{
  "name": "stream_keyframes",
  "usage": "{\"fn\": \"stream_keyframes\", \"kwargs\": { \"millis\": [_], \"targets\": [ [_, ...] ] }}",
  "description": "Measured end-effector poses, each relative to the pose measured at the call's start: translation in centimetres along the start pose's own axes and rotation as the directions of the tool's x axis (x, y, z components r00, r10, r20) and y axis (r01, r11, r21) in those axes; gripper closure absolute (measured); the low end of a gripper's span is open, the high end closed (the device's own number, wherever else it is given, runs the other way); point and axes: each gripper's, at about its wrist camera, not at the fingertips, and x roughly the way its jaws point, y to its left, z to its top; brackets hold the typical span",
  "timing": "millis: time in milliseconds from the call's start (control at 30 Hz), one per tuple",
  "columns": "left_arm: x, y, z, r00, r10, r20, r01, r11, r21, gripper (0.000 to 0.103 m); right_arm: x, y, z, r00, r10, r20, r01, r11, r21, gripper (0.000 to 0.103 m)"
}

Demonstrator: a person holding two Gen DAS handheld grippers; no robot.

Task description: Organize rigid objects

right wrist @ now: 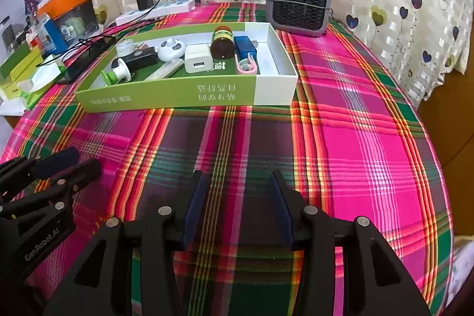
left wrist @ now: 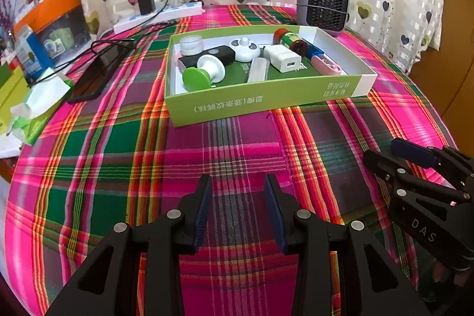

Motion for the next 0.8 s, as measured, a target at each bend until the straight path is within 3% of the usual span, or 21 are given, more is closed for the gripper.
{"fn": "stream_keyframes", "kwargs": {
  "millis": [800],
  "targets": [
    [-0.09,-0.29,-0.22,1.000,0.014,0.003,-0.014,1.000,-0.008,0.065,-0.26,0.04,-0.51,1.000,-0.011,0.002,0.011,1.000,0.015,0.057]
  ]
}}
